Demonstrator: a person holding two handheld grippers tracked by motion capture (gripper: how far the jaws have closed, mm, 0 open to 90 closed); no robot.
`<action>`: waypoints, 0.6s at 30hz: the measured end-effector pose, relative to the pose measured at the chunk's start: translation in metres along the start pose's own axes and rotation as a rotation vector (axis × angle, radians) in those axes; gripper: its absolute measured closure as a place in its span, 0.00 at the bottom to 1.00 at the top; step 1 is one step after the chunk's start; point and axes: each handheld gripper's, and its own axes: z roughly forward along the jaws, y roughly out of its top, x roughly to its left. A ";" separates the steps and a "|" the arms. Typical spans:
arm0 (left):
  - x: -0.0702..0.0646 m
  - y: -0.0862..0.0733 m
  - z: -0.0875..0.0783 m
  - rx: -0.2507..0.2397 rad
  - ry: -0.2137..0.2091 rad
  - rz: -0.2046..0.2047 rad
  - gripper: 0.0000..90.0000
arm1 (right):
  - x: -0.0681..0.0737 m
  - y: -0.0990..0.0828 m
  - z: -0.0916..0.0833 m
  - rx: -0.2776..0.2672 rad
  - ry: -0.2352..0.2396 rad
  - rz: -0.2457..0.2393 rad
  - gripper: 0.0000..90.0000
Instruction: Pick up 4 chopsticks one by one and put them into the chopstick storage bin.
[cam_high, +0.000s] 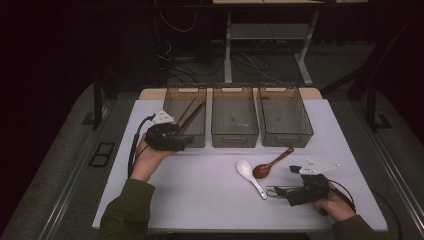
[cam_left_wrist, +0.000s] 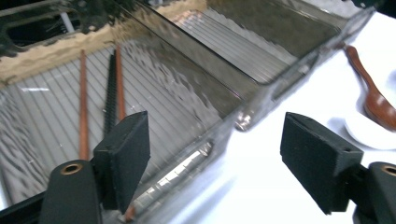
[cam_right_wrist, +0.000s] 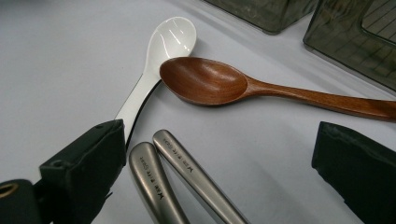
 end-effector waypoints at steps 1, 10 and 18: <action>-0.003 -0.003 0.000 -0.006 -0.006 -0.002 0.24 | 0.000 0.000 0.000 -0.001 -0.001 0.000 0.03; -0.028 -0.030 -0.007 0.000 -0.037 0.010 0.17 | -0.002 0.002 0.003 0.002 -0.009 0.004 0.03; -0.040 -0.053 -0.019 -0.029 -0.070 0.006 0.14 | -0.001 0.001 0.000 -0.001 -0.012 0.002 0.03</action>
